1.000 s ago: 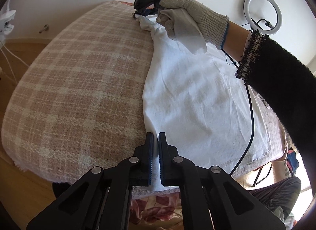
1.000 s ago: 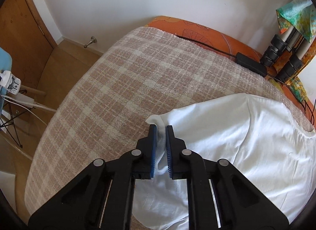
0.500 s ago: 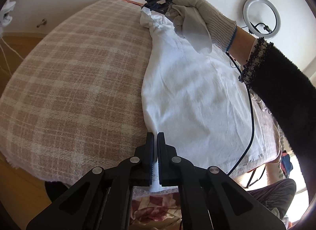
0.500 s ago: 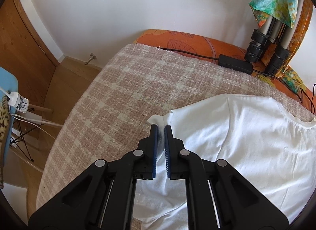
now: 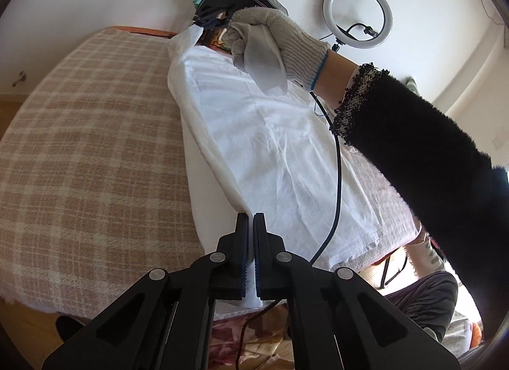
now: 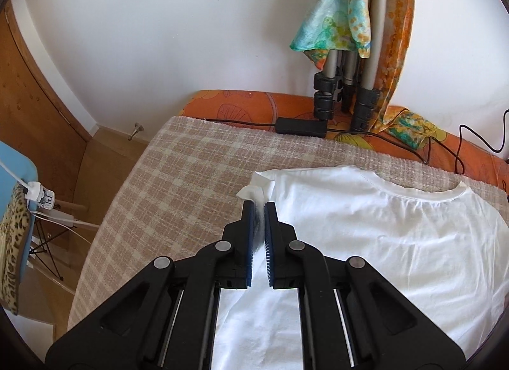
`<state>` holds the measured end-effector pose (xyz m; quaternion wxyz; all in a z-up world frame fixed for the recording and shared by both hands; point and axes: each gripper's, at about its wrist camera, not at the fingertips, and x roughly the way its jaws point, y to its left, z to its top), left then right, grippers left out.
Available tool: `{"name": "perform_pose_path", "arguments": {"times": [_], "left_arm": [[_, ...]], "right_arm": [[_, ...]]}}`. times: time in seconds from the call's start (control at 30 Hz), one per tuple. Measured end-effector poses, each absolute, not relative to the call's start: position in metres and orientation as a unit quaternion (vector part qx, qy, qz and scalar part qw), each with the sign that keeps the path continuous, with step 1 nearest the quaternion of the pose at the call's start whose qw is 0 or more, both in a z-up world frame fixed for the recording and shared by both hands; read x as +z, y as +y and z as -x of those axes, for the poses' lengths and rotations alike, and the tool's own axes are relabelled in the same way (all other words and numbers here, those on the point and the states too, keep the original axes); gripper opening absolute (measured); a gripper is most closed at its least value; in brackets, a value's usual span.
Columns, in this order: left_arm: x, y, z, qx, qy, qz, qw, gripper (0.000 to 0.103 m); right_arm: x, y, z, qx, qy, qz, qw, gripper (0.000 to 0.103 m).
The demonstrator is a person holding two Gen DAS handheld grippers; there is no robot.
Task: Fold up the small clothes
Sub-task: 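Fold the gripped side over toward the shirt's middle with both grippers, then open, then move both grippers to the opposite side edge of the shirt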
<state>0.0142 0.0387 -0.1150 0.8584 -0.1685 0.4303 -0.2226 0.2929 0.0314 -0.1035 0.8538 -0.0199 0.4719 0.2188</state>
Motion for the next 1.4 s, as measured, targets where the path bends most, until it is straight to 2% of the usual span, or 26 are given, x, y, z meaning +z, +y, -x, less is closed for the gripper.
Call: {"name": "perform_pose_path", "arguments": {"times": [0.3,0.63,0.7,0.8,0.83,1.4], "left_arm": [[-0.124,-0.016,-0.027,-0.26,0.458,0.132,0.84,0.001],[-0.139,-0.036,-0.032,-0.266,0.485,0.11,0.826,0.001],[-0.141,-0.042,-0.032,-0.277,0.492,0.117,0.817,0.009],[-0.137,-0.049,-0.027,-0.301,0.494,0.119,0.807,0.024],[-0.135,-0.051,-0.024,-0.307,0.489,0.115,0.808,0.024],[-0.11,-0.072,-0.004,-0.298,0.435,0.083,0.845,0.024]], "right_arm": [[-0.117,-0.061,-0.31,0.168,0.485,-0.013,0.858,0.007],[-0.152,-0.082,-0.317,0.154,0.511,-0.014,0.846,0.007],[-0.149,-0.088,-0.316,0.151,0.509,-0.018,0.847,0.013],[-0.137,-0.1,-0.312,0.137,0.492,-0.014,0.86,0.046],[-0.132,-0.106,-0.31,0.135,0.485,-0.015,0.864,0.059],[-0.063,-0.24,-0.242,0.138,0.437,-0.042,0.888,0.061]]}}
